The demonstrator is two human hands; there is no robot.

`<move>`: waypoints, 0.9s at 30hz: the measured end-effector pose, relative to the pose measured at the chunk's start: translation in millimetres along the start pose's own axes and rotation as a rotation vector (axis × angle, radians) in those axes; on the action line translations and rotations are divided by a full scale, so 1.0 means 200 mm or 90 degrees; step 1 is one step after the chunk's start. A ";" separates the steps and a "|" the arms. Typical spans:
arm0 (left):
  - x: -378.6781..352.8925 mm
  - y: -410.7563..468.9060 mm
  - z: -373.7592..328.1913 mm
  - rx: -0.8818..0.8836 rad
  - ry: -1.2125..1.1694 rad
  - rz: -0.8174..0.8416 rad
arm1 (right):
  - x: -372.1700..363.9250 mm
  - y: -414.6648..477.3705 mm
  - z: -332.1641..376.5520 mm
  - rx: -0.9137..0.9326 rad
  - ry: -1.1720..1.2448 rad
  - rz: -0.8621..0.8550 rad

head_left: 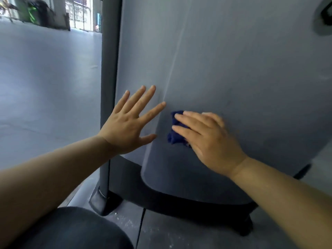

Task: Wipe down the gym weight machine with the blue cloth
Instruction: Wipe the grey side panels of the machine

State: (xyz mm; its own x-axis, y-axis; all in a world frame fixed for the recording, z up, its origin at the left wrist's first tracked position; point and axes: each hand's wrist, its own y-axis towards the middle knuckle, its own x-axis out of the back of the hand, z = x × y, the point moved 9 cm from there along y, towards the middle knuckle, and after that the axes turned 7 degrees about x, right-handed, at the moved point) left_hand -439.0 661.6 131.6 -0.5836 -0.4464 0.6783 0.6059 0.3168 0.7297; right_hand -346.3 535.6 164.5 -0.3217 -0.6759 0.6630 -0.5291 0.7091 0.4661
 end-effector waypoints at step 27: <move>0.11 0.14 -0.40 -0.076 0.065 -0.051 | 0.21 -0.35 -0.30 -0.318 0.072 -0.205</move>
State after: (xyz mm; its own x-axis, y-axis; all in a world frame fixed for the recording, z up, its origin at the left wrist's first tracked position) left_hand -391.3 594.8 159.8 -0.5787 -0.5509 0.6013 0.6228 0.1775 0.7620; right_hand -276.3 468.4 194.8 -0.1065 -0.8660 0.4885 -0.1446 0.4996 0.8541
